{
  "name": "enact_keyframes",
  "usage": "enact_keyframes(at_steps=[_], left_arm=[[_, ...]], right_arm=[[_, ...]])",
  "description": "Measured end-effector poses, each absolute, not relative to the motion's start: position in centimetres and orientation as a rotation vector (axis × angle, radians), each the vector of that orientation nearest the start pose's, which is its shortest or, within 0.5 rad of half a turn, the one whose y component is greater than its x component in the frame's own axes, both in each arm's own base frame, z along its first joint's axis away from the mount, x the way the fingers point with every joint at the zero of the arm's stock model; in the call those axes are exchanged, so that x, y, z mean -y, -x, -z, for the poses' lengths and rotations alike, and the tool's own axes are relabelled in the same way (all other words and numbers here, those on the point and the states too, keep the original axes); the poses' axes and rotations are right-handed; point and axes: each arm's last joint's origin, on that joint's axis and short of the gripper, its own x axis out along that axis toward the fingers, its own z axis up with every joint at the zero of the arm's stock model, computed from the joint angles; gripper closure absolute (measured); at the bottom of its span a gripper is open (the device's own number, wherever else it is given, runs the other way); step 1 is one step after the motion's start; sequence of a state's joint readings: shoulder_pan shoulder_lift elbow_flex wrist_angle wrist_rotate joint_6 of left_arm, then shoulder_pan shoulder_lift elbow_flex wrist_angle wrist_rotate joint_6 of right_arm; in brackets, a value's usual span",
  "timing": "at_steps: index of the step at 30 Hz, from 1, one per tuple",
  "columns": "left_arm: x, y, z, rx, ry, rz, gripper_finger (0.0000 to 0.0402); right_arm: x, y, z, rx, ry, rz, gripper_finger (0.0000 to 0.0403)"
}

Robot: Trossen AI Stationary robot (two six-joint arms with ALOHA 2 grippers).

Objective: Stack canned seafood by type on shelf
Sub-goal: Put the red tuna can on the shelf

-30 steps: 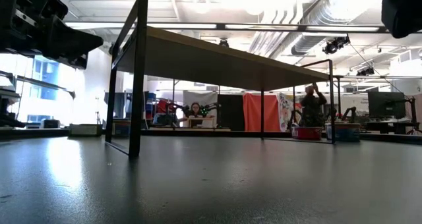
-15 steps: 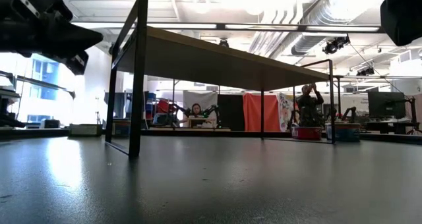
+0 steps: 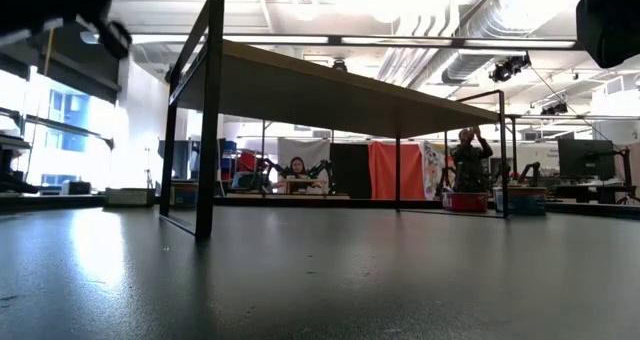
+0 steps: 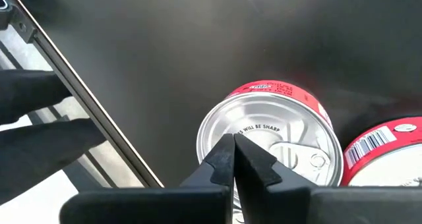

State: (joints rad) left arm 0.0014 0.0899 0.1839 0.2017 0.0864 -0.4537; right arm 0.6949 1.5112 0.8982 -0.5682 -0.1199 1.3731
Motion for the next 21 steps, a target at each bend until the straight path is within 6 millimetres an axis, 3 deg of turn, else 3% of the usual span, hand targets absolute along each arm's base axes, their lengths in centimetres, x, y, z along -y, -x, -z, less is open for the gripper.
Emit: enact_keyframes(at_steps=[5, 9, 15, 21], left_arm=[[0.6, -10.6, -29.4, 0.131, 0.293, 0.131, 0.0402], [2.0, -15.0, -32.7, -0.068, 0.157, 0.195, 0.0402], [6.9, -22.0, -34.4, -0.332, -0.030, 0.337, 0.0402], [12.8, -25.6, -34.7, -0.358, -0.074, 0.322, 0.0402]], right_arm=[[-17.9, -21.0, -18.6, -1.392, -0.797, 0.180, 0.0403], [-18.0, -21.0, -18.6, -1.411, -0.782, 0.131, 0.0403], [-18.3, -20.7, -18.6, -1.408, -0.726, 0.092, 0.0403], [-19.5, -18.9, -17.9, -1.424, -0.575, 0.000, 0.0403]])
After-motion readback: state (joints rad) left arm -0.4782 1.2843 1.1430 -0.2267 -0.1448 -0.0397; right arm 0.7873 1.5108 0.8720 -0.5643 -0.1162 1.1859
